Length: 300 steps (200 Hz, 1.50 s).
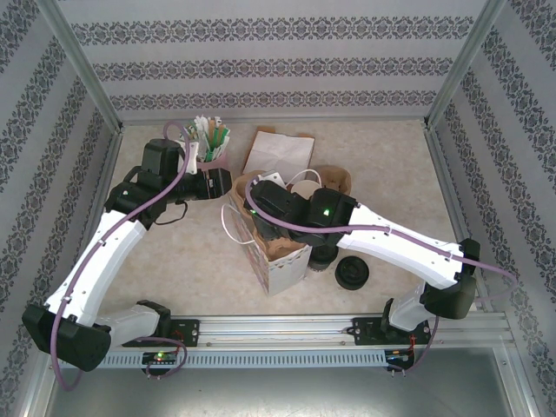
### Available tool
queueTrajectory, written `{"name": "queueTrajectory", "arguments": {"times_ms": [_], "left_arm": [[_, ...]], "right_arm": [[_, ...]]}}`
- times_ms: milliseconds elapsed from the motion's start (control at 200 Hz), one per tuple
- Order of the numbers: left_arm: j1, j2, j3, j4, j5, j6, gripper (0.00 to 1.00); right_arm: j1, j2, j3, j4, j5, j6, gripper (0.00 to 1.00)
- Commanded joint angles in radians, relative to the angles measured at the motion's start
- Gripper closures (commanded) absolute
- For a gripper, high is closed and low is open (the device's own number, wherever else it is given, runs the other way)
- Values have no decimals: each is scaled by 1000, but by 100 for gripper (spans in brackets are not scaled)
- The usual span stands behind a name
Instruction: Pack the takeout coffee
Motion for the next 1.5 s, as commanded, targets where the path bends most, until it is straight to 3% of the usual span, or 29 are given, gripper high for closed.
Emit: {"name": "queueTrajectory", "arguments": {"times_ms": [0, 295, 689, 1019, 1494], "left_arm": [[14, -21, 20, -36, -29, -10, 33], [14, -44, 18, -43, -90, -4, 32], [14, -47, 9, -47, -53, 17, 31], [15, -37, 7, -64, 5, 41, 31], [15, -51, 17, -95, -43, 53, 32]], "right_arm": [[-14, 21, -2, -17, -20, 15, 63], [-20, 70, 20, -36, -54, 3, 63], [-26, 132, 47, -93, -69, -3, 64], [-26, 87, 49, -72, -48, 5, 64], [-57, 148, 37, -127, -102, -18, 64]]}}
